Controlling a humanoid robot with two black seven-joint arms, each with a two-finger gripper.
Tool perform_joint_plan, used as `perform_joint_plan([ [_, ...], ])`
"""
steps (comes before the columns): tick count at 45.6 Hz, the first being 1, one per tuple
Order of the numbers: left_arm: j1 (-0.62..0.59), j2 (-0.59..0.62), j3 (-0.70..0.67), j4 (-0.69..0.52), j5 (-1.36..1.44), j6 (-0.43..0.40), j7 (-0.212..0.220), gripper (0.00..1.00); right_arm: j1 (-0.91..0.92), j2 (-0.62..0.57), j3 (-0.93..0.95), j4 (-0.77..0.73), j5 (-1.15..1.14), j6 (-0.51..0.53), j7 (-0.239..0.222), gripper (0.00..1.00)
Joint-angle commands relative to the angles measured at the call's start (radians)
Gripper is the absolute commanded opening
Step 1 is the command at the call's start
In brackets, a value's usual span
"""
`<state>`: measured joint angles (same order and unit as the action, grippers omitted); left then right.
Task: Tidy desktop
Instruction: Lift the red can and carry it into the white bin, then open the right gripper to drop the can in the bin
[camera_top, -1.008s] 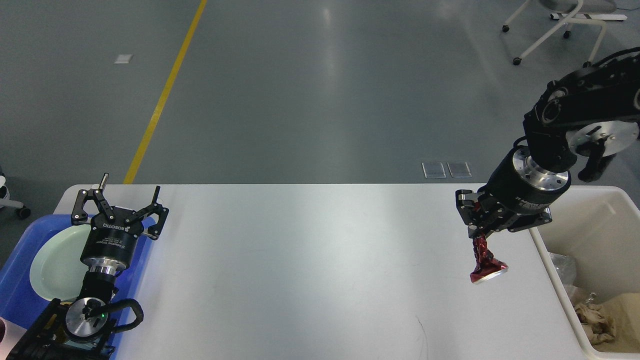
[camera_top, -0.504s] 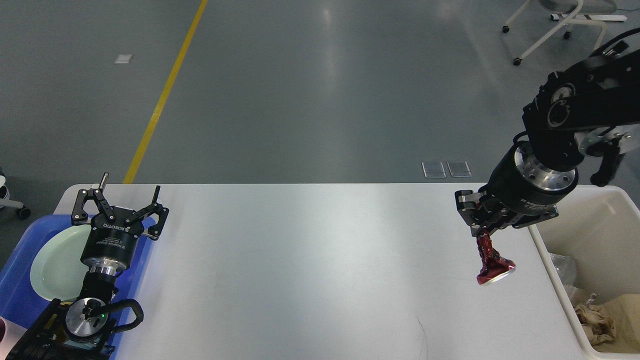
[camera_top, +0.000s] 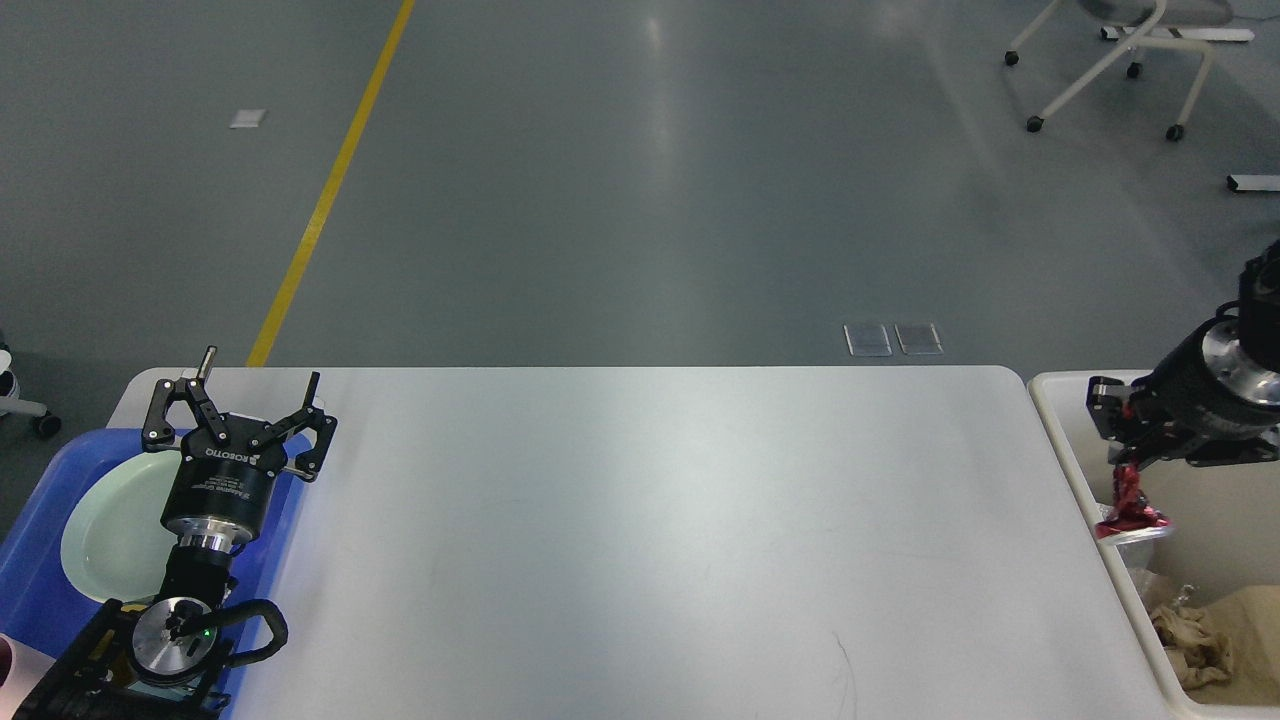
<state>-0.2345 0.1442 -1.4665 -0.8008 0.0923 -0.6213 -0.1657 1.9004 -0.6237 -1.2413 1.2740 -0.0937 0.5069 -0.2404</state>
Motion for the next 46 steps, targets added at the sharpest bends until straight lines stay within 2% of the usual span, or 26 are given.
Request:
perform_joint_plan([
  [1, 0.0, 0.0, 0.0, -0.001, 0.0, 0.0, 0.0, 0.96, -0.21, -0.053, 0.039, -0.221, -0.02, -0.005, 0.015, 0.0],
  [11, 0.0, 0.0, 0.0, -0.001, 0.0, 0.0, -0.001, 0.96, -0.668, -0.044, 0.314, -0.654, -0.018, -0.019, 0.015, 0.0],
  [12, 0.0, 0.0, 0.0, 0.0, 0.0, 0.0, -0.002, 0.96, -0.772, -0.031, 0.389, -0.739, -0.018, -0.06, 0.013, 0.0],
  [16, 0.0, 0.0, 0.0, 0.0, 0.0, 0.0, -0.002, 0.96, -0.923, 0.016, 0.48, -0.834, -0.018, -0.166, 0.01, 0.0],
  [24, 0.0, 0.0, 0.0, 0.0, 0.0, 0.0, 0.0, 0.96, -1.084, 0.097, 0.514, -0.921, -0.012, -0.372, 0.007, 0.0],
  [32, 0.0, 0.0, 0.0, 0.0, 0.0, 0.0, -0.002, 0.96, -1.196, 0.171, 0.52, -0.998, -0.004, -0.519, 0.007, 0.0],
  [38, 0.0, 0.0, 0.0, -0.001, 0.0, 0.0, -0.002, 0.96, -1.241, 0.199, 0.519, -1.021, -0.004, -0.582, 0.007, 0.0],
  [46, 0.0, 0.0, 0.0, 0.0, 0.0, 0.0, 0.0, 0.96, -1.253, 0.206, 0.519, -1.022, -0.004, -0.596, 0.007, 0.0],
])
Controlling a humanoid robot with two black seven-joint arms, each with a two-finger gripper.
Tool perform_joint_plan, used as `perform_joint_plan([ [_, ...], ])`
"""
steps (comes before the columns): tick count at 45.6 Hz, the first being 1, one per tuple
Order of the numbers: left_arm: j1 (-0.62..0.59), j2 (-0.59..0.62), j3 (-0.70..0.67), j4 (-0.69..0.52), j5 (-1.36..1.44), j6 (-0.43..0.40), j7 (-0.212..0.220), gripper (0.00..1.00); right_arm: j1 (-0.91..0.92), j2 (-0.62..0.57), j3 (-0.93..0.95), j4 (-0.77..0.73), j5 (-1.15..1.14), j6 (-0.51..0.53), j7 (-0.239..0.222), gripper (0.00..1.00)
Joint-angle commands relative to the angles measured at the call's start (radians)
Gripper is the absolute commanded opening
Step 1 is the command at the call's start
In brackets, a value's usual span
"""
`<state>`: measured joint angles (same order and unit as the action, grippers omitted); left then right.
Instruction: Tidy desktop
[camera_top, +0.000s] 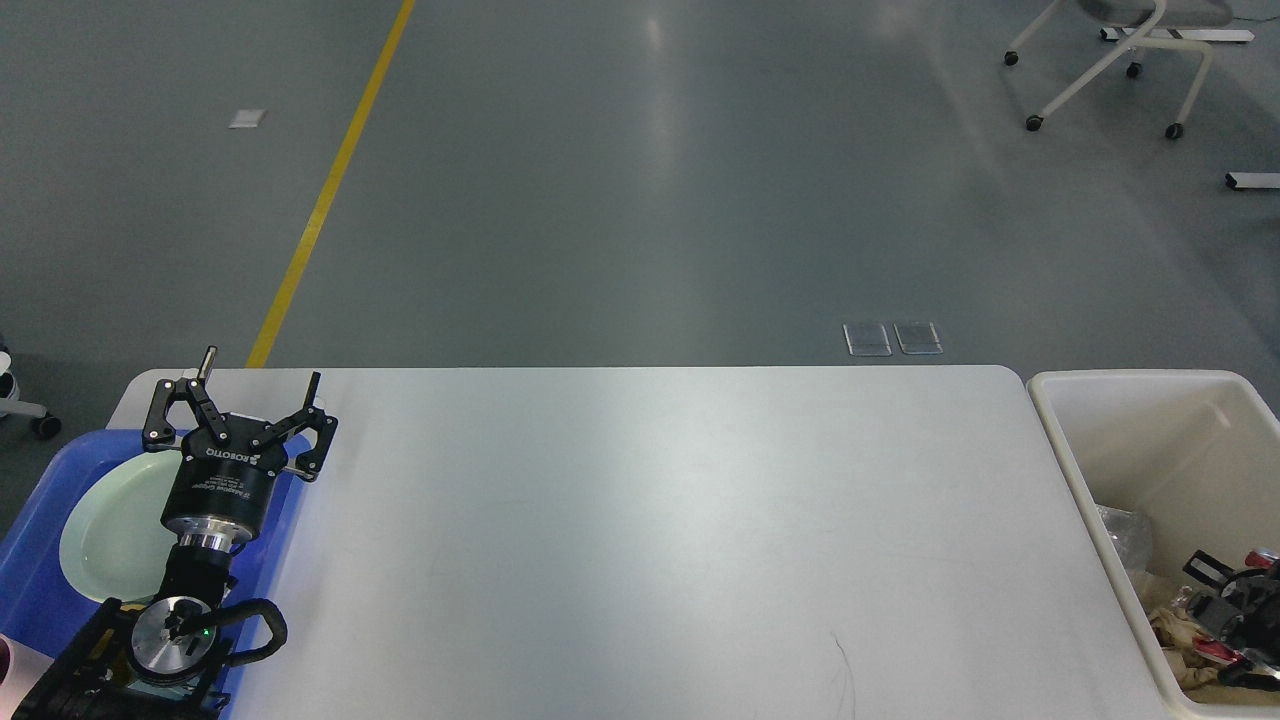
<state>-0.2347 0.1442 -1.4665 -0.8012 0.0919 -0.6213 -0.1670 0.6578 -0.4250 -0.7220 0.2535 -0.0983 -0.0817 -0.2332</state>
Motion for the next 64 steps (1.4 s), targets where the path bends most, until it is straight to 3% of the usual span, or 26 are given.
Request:
perform_joint_plan([
  [1, 0.0, 0.0, 0.0, 0.0, 0.0, 0.0, 0.0, 0.96, -0.012, 0.008, -0.001, -0.002, 0.0, -0.007, 0.0, 0.0],
  [24, 0.0, 0.0, 0.0, -0.001, 0.0, 0.0, 0.0, 0.96, -0.053, 0.043, -0.004, -0.034, 0.0, -0.047, 0.0, 0.01],
  [29, 0.0, 0.0, 0.0, 0.0, 0.0, 0.0, 0.0, 0.96, -0.053, 0.041, -0.004, -0.033, 0.0, -0.136, 0.0, 0.75],
  [32, 0.0, 0.0, 0.0, -0.001, 0.0, 0.0, 0.001, 0.96, -0.053, 0.04, -0.004, -0.03, 0.0, -0.199, 0.0, 1.0],
  [56, 0.0, 0.0, 0.0, -0.001, 0.0, 0.0, 0.001, 0.96, -0.037, 0.025, 0.009, -0.016, 0.003, -0.217, 0.003, 1.0],
  [64, 0.0, 0.0, 0.0, -0.001, 0.0, 0.0, 0.001, 0.96, 0.006, 0.003, 0.176, -0.028, 0.04, -0.217, 0.009, 1.0],
])
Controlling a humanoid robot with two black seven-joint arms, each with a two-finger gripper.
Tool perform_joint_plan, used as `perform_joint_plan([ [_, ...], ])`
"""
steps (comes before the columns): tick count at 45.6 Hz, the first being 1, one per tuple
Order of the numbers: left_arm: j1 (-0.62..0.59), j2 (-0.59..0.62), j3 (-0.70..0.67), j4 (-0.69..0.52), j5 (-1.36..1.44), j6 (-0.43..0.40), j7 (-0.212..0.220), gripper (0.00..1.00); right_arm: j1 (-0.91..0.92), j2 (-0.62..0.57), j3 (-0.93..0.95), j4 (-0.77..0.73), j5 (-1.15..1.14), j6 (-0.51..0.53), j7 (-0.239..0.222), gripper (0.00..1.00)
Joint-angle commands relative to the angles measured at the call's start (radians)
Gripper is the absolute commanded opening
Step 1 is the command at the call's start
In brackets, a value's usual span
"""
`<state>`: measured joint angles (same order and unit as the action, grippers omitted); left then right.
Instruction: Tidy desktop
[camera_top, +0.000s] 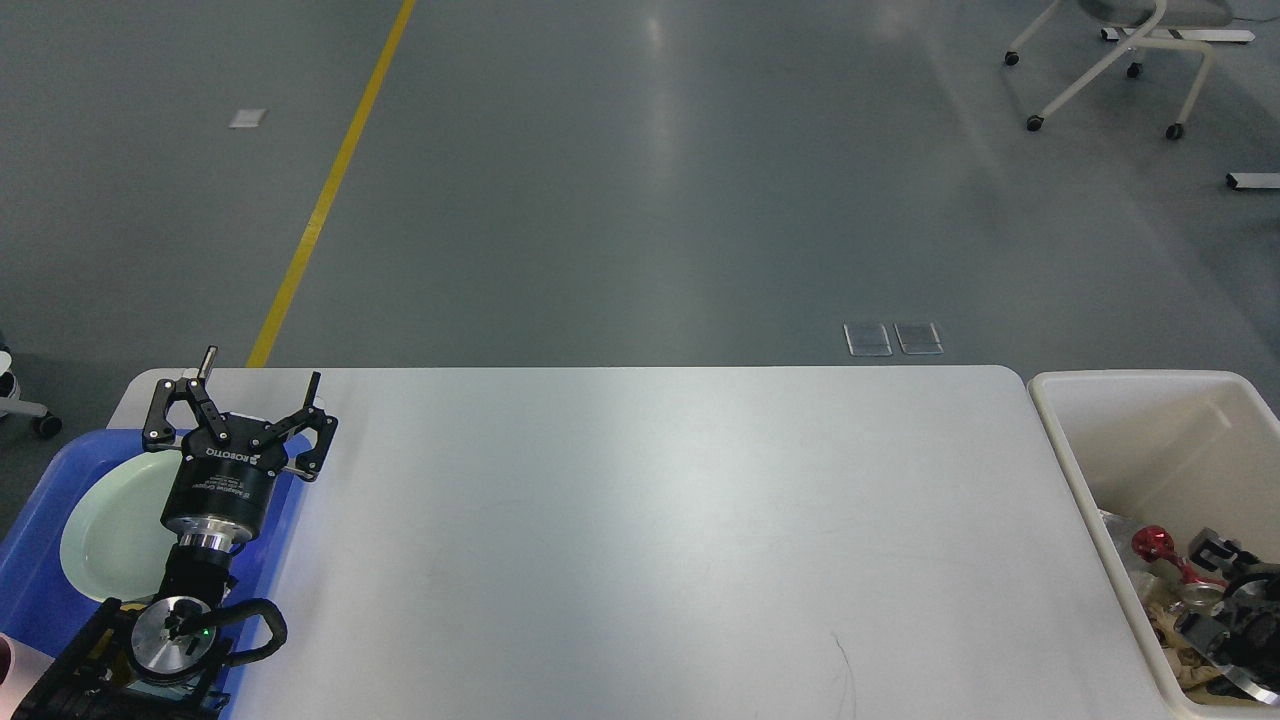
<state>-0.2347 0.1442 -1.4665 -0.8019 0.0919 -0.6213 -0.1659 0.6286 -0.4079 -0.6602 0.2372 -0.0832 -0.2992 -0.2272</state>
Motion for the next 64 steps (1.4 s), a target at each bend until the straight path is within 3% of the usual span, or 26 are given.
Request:
perform_joint_plan([
  [1, 0.0, 0.0, 0.0, 0.0, 0.0, 0.0, -0.001, 0.96, 0.046, -0.017, 0.141, -0.013, 0.031, -0.001, 0.003, 1.0],
  [18, 0.0, 0.0, 0.0, 0.0, 0.0, 0.0, 0.0, 0.96, 0.269, -0.039, 0.974, 0.025, 0.037, 0.002, 0.0, 1.0],
  [28, 0.0, 0.0, 0.0, 0.0, 0.0, 0.0, 0.0, 0.96, 0.247, -0.149, 1.346, 0.393, -0.055, 0.005, 0.002, 1.0],
  [37, 0.0, 0.0, 0.0, 0.0, 0.0, 0.0, -0.001, 0.96, 0.024, -0.143, 1.778, 0.666, -0.075, 0.08, 0.023, 1.0],
  [40, 0.0, 0.0, 0.0, 0.0, 0.0, 0.0, -0.001, 0.96, -0.044, -0.106, 1.856, 0.708, -0.078, 0.162, 0.084, 1.0],
  [47, 0.0, 0.0, 0.0, 0.001, 0.0, 0.0, -0.001, 0.96, -0.19, -0.052, 1.921, 0.708, -0.079, 0.371, 0.365, 1.0],
  [50, 0.0, 0.0, 0.0, 0.0, 0.0, 0.0, -0.001, 0.96, -0.237, -0.036, 1.91, 0.702, -0.093, 0.443, 0.462, 1.0],
  [51, 0.0, 0.0, 0.0, 0.0, 0.0, 0.0, -0.001, 0.96, -0.254, -0.031, 1.909, 0.699, -0.107, 0.46, 0.488, 1.0],
  [52, 0.0, 0.0, 0.0, 0.0, 0.0, 0.0, -0.001, 0.96, -0.289, -0.013, 1.9, 0.683, -0.153, 0.469, 0.544, 1.0],
  [55, 0.0, 0.0, 0.0, 0.001, 0.0, 0.0, -0.001, 0.96, -0.306, 0.041, 1.884, 0.642, -0.242, 0.463, 0.624, 1.0],
  [59, 0.0, 0.0, 0.0, 0.001, 0.0, 0.0, -0.001, 0.96, -0.308, 0.092, 1.887, 0.555, -0.325, 0.459, 0.697, 1.0],
  [64, 0.0, 0.0, 0.0, 0.001, 0.0, 0.0, -0.001, 0.96, -0.305, 0.098, 1.89, 0.478, -0.325, 0.46, 0.717, 1.0],
])
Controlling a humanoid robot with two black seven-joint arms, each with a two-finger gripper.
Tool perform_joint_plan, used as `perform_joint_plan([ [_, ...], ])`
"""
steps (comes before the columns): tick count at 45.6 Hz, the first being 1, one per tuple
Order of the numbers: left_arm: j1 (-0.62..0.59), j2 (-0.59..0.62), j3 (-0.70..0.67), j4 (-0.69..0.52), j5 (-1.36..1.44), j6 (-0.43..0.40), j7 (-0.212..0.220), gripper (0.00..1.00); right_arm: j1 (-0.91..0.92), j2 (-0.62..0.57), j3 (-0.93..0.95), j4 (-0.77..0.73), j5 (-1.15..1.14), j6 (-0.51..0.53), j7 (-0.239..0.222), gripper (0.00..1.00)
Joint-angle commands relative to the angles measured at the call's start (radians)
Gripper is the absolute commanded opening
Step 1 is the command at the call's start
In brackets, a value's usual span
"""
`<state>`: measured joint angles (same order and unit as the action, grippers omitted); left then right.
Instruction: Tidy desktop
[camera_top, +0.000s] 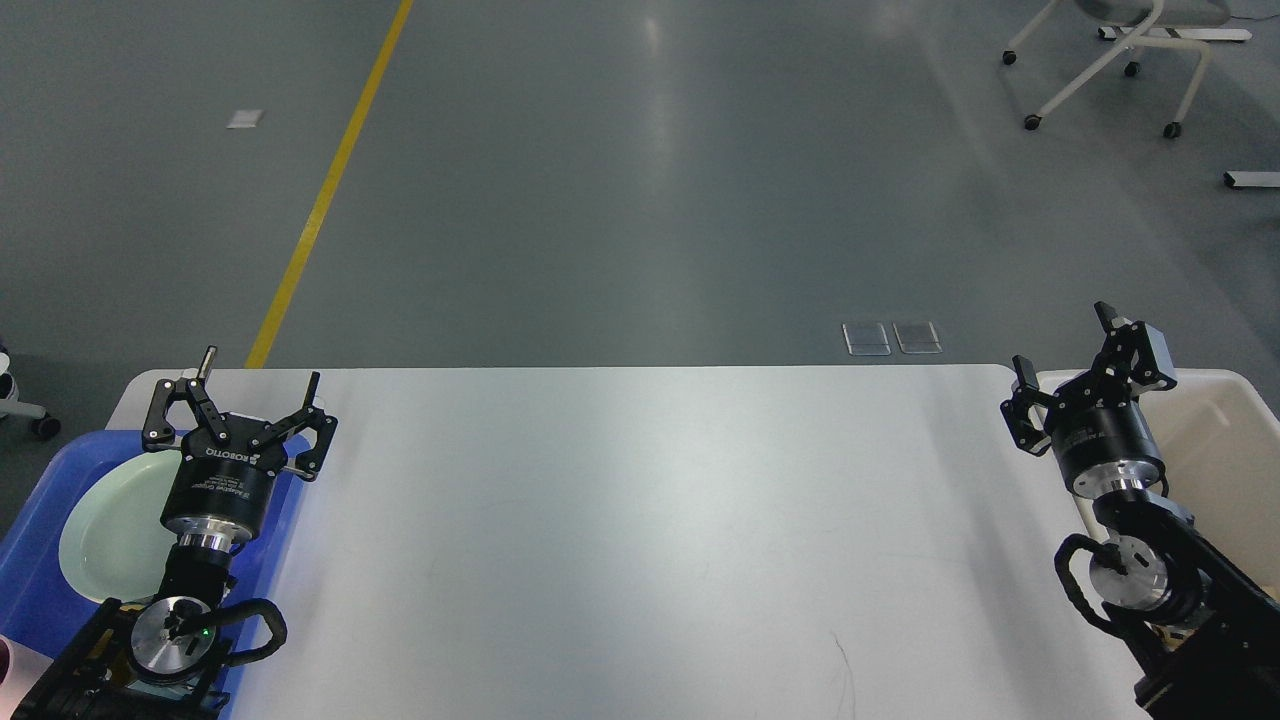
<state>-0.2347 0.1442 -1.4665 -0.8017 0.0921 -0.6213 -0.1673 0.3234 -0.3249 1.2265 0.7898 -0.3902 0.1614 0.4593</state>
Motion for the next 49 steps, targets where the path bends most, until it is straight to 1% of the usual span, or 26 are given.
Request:
perform_joint_plan([
  [1, 0.0, 0.0, 0.0, -0.001, 0.0, 0.0, 0.0, 0.96, 0.0, 0.015, 0.004, -0.075, -0.016, 0.001, 0.032, 1.0],
  [4, 0.0, 0.0, 0.0, -0.001, 0.0, 0.0, 0.0, 0.96, -0.003, 0.017, 0.005, -0.067, -0.013, 0.006, 0.033, 1.0],
  [7, 0.0, 0.0, 0.0, 0.001, 0.0, 0.0, 0.0, 0.96, -0.009, 0.02, 0.005, -0.052, 0.0, 0.033, 0.036, 1.0],
  [9, 0.0, 0.0, 0.0, 0.001, 0.0, 0.0, 0.0, 0.96, -0.017, 0.023, 0.004, -0.037, 0.025, 0.093, 0.045, 1.0],
  [12, 0.0, 0.0, 0.0, -0.001, 0.0, 0.0, 0.0, 0.96, -0.021, 0.017, -0.004, -0.038, 0.031, 0.162, 0.044, 1.0],
  [15, 0.0, 0.0, 0.0, -0.001, 0.0, 0.0, 0.002, 0.96, -0.021, 0.017, -0.007, -0.04, 0.031, 0.202, 0.039, 1.0],
  [18, 0.0, 0.0, 0.0, -0.001, 0.0, 0.0, 0.0, 0.96, -0.014, 0.023, -0.005, -0.047, 0.028, 0.191, 0.036, 1.0],
  [25, 0.0, 0.0, 0.0, 0.001, 0.0, 0.0, 0.002, 0.96, -0.007, 0.041, -0.005, -0.049, 0.031, 0.109, 0.033, 1.0],
  [42, 0.0, 0.0, 0.0, -0.001, 0.0, 0.0, 0.0, 0.96, -0.018, 0.046, -0.004, -0.044, 0.037, 0.109, 0.041, 1.0],
  [49, 0.0, 0.0, 0.0, -0.001, 0.0, 0.0, 0.0, 0.96, -0.02, 0.069, -0.001, -0.035, 0.056, 0.116, 0.044, 1.0],
])
